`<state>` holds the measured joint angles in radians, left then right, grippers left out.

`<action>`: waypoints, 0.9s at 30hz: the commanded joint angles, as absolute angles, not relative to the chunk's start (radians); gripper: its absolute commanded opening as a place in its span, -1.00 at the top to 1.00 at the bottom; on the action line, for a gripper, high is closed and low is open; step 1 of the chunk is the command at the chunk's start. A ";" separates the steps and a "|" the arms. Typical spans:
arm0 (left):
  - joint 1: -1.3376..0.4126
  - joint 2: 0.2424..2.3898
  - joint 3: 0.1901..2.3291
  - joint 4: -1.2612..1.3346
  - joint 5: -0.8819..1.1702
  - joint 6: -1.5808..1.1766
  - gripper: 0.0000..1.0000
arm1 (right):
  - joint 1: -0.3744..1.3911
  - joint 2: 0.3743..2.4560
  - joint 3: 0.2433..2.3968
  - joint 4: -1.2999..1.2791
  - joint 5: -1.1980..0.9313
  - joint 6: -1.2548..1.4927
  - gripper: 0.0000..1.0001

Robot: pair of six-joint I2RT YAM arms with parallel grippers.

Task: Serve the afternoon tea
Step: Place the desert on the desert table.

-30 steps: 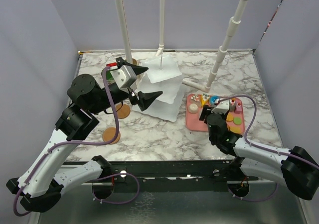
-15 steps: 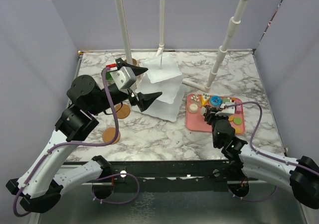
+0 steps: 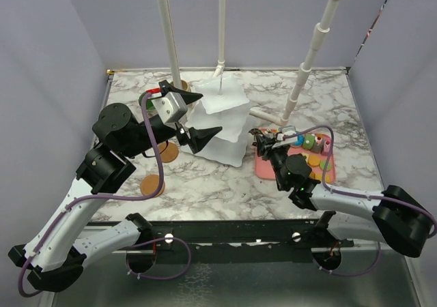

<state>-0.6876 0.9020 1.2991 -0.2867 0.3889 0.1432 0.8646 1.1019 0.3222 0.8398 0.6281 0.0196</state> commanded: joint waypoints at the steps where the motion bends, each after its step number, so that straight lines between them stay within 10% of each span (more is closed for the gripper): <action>1: -0.690 0.887 1.292 -0.295 0.411 0.151 -0.98 | 0.852 1.269 0.391 1.115 0.510 -0.069 0.22; 27: -0.690 0.849 1.285 -0.304 0.436 0.154 -0.99 | 0.730 1.738 0.575 1.344 0.388 -0.054 0.22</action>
